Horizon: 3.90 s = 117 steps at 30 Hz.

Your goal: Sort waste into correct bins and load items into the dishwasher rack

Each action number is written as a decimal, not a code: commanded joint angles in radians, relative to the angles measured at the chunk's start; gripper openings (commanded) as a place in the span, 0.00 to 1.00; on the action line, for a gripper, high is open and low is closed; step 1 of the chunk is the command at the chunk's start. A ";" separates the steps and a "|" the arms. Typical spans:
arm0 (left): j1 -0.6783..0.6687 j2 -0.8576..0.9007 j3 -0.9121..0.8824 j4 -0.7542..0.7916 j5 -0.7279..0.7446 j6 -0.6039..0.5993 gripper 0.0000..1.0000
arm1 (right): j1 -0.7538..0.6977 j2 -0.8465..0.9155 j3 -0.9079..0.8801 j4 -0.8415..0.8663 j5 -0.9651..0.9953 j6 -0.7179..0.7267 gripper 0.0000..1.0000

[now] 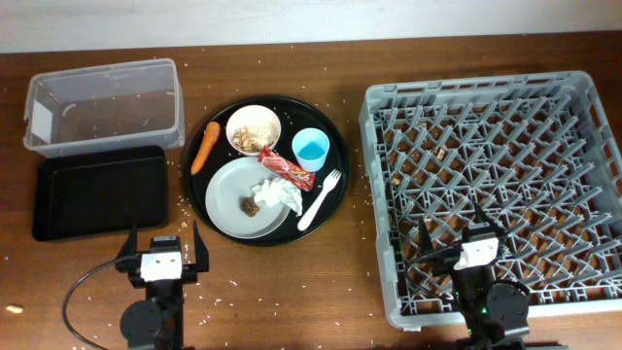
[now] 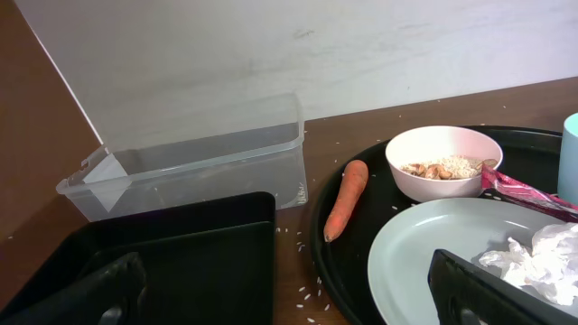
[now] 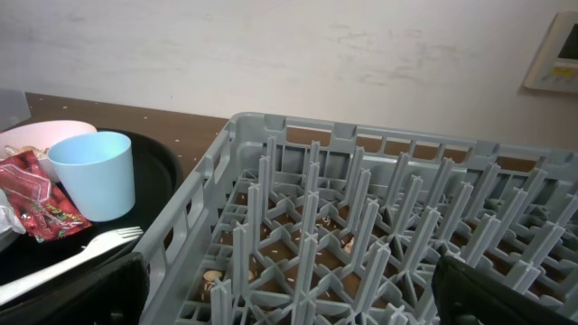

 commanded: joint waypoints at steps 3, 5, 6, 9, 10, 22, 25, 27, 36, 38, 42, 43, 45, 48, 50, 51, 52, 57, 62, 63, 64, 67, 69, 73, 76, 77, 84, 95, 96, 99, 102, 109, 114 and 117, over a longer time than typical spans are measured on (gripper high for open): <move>0.002 -0.008 -0.007 0.000 0.014 0.016 0.99 | -0.003 -0.007 -0.008 -0.002 0.008 0.005 0.99; 0.002 -0.008 -0.007 0.000 0.015 0.016 0.99 | -0.003 -0.007 -0.008 -0.002 0.008 0.005 0.99; 0.002 -0.008 -0.007 0.000 0.015 0.016 0.99 | -0.003 -0.007 -0.008 -0.002 0.008 0.005 0.98; 0.002 -0.008 -0.008 0.000 0.015 0.016 0.99 | -0.003 -0.007 -0.008 -0.002 0.008 0.005 0.99; 0.002 -0.008 -0.007 0.000 0.015 0.016 0.99 | -0.003 -0.007 -0.008 -0.002 0.009 0.005 0.99; 0.002 -0.008 -0.008 0.000 0.015 0.016 0.99 | -0.003 -0.007 -0.008 -0.002 0.009 0.005 0.99; 0.002 -0.008 -0.007 0.000 0.015 0.016 0.99 | -0.003 -0.007 -0.008 -0.002 0.008 0.005 0.99; 0.002 -0.008 -0.008 0.000 0.015 0.016 0.99 | -0.003 -0.007 -0.008 -0.002 0.008 0.005 0.99; 0.002 -0.008 -0.007 0.000 0.015 0.016 0.99 | -0.003 -0.007 -0.008 -0.002 0.009 0.005 0.99; 0.002 -0.008 -0.008 0.000 0.015 0.016 0.99 | -0.003 -0.007 -0.008 -0.002 0.008 0.005 0.99; 0.002 -0.008 -0.007 0.000 0.015 0.016 0.99 | -0.003 -0.007 -0.008 -0.002 0.008 0.005 0.99; 0.002 -0.008 -0.007 0.000 0.015 0.016 0.99 | -0.003 -0.007 -0.008 -0.002 0.008 0.005 0.99; 0.002 -0.008 -0.007 0.000 0.015 0.016 0.99 | -0.003 -0.007 -0.008 -0.002 0.008 0.005 0.99; 0.002 -0.008 -0.007 0.000 0.003 0.017 0.99 | -0.003 -0.007 -0.008 -0.002 0.008 0.005 0.99; 0.002 -0.008 -0.007 0.000 -0.013 0.016 0.99 | -0.003 -0.007 -0.008 0.000 0.037 0.005 0.99; 0.002 -0.008 -0.008 0.000 -0.013 0.016 0.99 | -0.003 -0.007 -0.008 0.006 0.072 0.005 0.99; 0.002 -0.008 -0.007 0.000 -0.011 0.016 0.99 | -0.003 -0.007 -0.008 0.006 0.066 0.005 0.99; 0.002 -0.008 -0.007 0.000 -0.012 0.016 0.99 | -0.003 -0.007 -0.008 -0.002 0.019 0.005 0.99; 0.002 -0.008 -0.006 0.087 0.089 0.016 0.99 | -0.003 -0.007 -0.008 0.027 -0.016 0.006 0.99; 0.002 -0.008 -0.006 0.131 0.093 0.016 0.99 | -0.003 -0.007 -0.003 0.040 -0.016 0.008 0.99; 0.002 -0.008 -0.005 0.162 0.093 0.016 0.99 | -0.003 -0.007 0.006 0.042 -0.015 0.011 0.99; 0.002 -0.007 0.044 0.210 0.093 0.016 0.99 | -0.003 -0.006 0.072 0.041 -0.014 0.010 0.99; 0.002 0.026 0.117 0.209 0.092 0.016 0.99 | -0.003 0.005 0.136 0.040 0.010 0.010 0.99; 0.002 0.218 0.290 0.209 0.093 0.016 0.99 | -0.003 0.085 0.293 0.028 0.014 0.029 0.99; 0.002 0.394 0.440 0.163 0.093 0.016 0.99 | -0.003 0.178 0.436 -0.058 0.015 0.032 0.99; 0.002 0.449 0.493 0.141 0.093 0.016 0.99 | -0.003 0.221 0.496 -0.105 0.015 0.032 0.99; 0.002 0.948 1.001 -0.121 0.241 0.016 0.99 | -0.003 0.600 0.921 -0.372 0.003 0.037 0.99; -0.142 1.747 1.900 -0.840 0.270 0.016 0.99 | -0.003 1.236 1.547 -0.986 -0.098 0.085 0.99; -0.155 1.769 1.900 -0.843 0.278 0.016 0.99 | -0.003 1.265 1.546 -0.991 -0.119 0.085 0.99; -0.196 1.841 1.900 -0.858 0.311 0.008 0.99 | -0.003 1.344 1.546 -1.009 -0.170 0.085 0.99; -0.230 1.898 1.900 -0.880 0.335 0.000 0.99 | -0.003 1.405 1.546 -1.032 -0.216 0.084 0.99; -0.303 1.945 1.900 -0.798 0.325 -0.118 0.98 | -0.005 1.434 1.546 -1.044 -0.199 0.085 0.77; -0.391 2.056 1.900 -0.729 0.038 -0.337 0.93 | -0.005 1.434 1.546 -1.045 -0.199 0.085 0.70; -0.431 2.148 1.900 -0.678 0.028 -0.365 0.84 | -0.005 1.434 1.546 -1.054 -0.196 0.085 0.68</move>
